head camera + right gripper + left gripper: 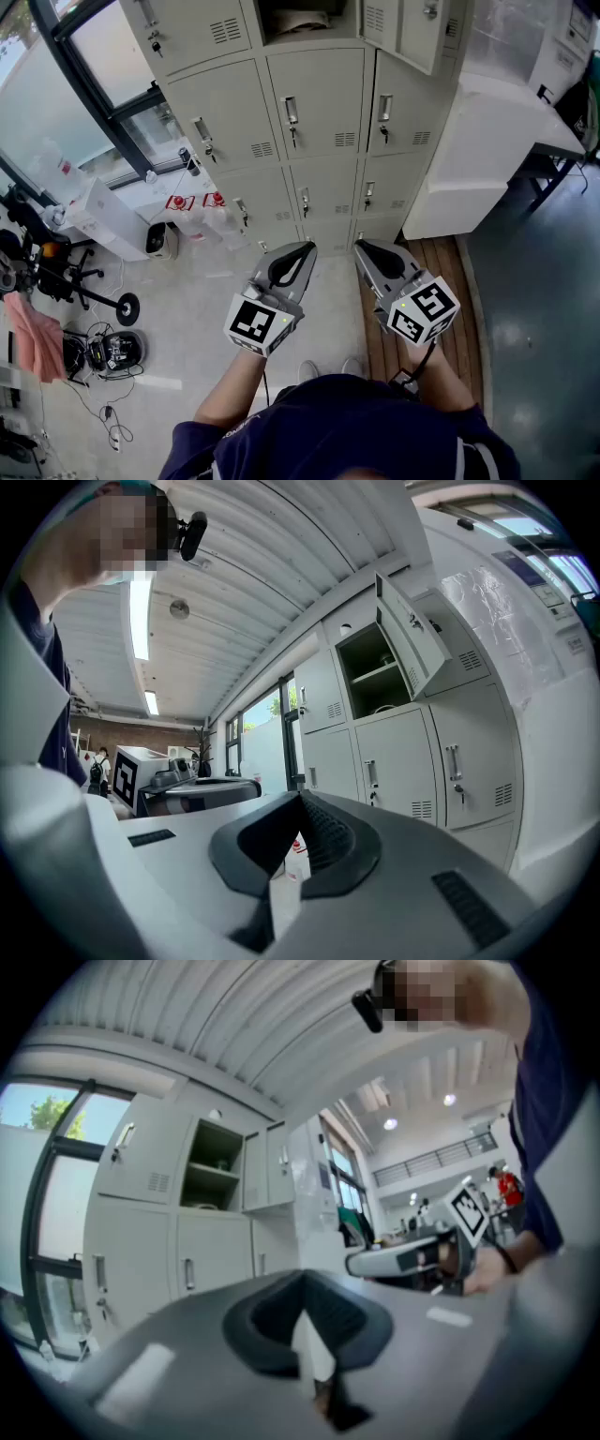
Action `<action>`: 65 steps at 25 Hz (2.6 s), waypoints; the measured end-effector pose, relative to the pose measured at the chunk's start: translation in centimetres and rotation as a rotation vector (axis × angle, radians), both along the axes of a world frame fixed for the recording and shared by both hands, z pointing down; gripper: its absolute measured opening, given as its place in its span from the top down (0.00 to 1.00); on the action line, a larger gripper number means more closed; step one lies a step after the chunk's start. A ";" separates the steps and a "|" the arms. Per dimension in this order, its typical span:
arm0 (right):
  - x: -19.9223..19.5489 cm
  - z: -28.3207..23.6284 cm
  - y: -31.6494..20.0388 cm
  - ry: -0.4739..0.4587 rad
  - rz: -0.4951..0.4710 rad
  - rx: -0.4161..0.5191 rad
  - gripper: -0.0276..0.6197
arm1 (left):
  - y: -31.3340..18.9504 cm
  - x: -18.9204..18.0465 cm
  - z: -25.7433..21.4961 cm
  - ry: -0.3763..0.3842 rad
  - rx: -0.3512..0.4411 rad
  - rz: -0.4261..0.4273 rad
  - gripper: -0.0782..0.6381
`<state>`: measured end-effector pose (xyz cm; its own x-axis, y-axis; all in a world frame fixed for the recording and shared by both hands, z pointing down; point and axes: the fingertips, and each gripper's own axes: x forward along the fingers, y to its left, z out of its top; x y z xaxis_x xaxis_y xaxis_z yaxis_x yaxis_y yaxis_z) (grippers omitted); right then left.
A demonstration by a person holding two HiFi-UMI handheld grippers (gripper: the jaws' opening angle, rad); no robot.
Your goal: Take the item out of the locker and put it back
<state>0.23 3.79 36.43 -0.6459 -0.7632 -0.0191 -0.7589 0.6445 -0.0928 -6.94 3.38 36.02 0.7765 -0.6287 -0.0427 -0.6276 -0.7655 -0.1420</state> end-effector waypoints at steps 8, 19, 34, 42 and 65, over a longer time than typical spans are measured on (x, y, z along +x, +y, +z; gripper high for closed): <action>0.6 0.4 0.2 -0.001 -0.005 -0.005 0.95 | 0.1 0.6 0.1 0.004 -0.010 -0.002 0.89; 2.9 0.2 0.2 -0.015 0.000 0.013 0.95 | 0.2 2.4 0.2 0.012 -0.011 -0.030 0.89; 6.1 -0.9 1.1 -0.028 -0.058 0.046 0.95 | 1.3 6.1 -1.1 -0.002 0.042 -0.074 0.89; 5.6 -0.4 -0.4 -0.027 -0.077 0.037 0.95 | -0.2 5.4 -0.4 0.000 0.022 -0.093 0.89; 2.0 -0.4 -17.1 -0.009 -0.026 0.040 0.95 | -17.6 2.3 -1.2 -0.004 0.063 -0.023 0.89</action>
